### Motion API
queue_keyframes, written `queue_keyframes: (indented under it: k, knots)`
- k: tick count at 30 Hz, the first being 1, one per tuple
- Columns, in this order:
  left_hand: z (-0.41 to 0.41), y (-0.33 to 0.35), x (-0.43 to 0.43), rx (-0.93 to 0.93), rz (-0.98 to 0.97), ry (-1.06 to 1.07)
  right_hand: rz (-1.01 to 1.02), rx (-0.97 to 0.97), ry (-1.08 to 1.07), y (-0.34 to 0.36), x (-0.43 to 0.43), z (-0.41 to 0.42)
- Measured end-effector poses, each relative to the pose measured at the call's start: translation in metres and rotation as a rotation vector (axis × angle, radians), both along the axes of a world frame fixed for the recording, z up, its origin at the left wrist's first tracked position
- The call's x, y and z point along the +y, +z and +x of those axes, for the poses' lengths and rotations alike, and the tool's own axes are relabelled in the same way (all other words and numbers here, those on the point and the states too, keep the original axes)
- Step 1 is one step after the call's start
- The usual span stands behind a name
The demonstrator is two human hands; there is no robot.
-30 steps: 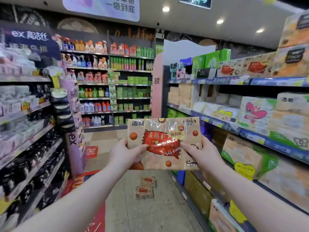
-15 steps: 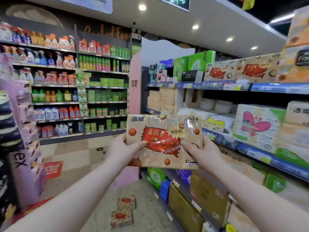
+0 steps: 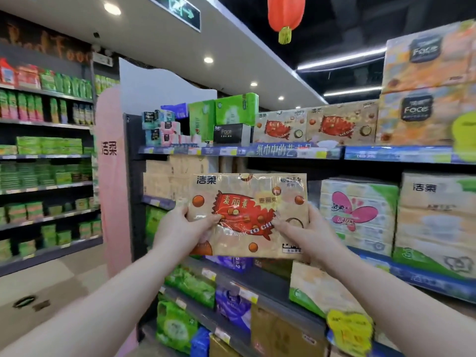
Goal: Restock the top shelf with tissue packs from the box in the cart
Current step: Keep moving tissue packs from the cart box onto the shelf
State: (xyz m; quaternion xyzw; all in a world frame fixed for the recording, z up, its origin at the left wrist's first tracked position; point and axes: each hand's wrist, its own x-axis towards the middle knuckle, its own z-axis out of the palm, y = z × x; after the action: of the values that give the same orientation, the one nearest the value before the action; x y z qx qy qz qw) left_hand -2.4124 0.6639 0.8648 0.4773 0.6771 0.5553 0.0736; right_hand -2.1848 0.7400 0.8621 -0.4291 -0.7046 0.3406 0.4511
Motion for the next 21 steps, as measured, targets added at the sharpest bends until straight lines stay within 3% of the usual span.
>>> queue_keyframes:
  k: [12, 21]
  knots:
    - [-0.023, 0.045, 0.163, -0.009, 0.098, -0.204, 0.191, -0.062, -0.170, 0.064, 0.126, -0.011]
    - [-0.011, 0.133, 0.301, 0.040, 0.388, -0.193, 0.389, -0.082, -0.222, 0.159, 0.247, -0.003]
